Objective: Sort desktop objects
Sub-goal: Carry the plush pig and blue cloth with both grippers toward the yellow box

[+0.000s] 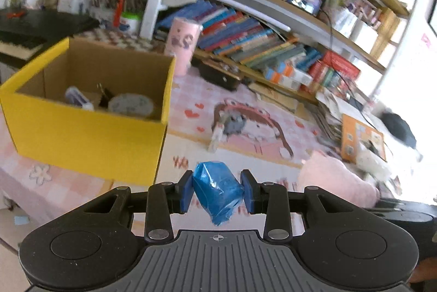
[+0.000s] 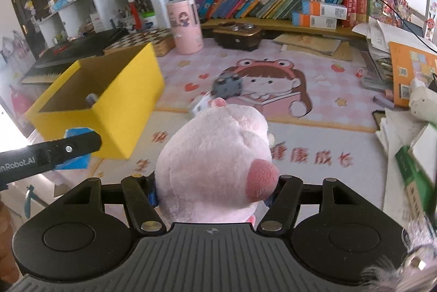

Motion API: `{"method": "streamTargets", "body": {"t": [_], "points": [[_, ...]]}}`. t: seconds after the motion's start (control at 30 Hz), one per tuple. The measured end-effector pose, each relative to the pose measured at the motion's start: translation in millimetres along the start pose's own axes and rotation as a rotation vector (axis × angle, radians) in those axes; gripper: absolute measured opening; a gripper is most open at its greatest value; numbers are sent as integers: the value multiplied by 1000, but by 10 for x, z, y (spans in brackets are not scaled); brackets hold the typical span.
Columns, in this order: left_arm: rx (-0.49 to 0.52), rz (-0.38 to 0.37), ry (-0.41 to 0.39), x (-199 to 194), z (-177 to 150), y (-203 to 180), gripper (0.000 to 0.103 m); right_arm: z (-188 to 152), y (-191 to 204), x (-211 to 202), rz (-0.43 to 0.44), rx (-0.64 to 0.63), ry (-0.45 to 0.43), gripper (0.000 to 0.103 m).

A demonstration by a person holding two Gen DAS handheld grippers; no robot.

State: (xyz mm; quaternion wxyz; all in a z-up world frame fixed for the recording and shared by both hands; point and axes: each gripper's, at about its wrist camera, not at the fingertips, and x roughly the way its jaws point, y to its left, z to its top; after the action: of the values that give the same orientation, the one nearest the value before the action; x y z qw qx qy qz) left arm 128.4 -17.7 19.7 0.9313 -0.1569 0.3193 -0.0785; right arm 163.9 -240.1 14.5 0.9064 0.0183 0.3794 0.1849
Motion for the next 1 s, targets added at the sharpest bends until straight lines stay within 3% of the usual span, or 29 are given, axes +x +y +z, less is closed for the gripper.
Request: {"method": "streamTargets", "body": {"t": [0.47,1.0], "points": [[19,-57,39,-551,-236,610,35,-523,832,-186,-26,35,26,63],[-69,5,-12,-1102,-398,1250,34,-686,1590,-141,56,-55,77,63]]}}
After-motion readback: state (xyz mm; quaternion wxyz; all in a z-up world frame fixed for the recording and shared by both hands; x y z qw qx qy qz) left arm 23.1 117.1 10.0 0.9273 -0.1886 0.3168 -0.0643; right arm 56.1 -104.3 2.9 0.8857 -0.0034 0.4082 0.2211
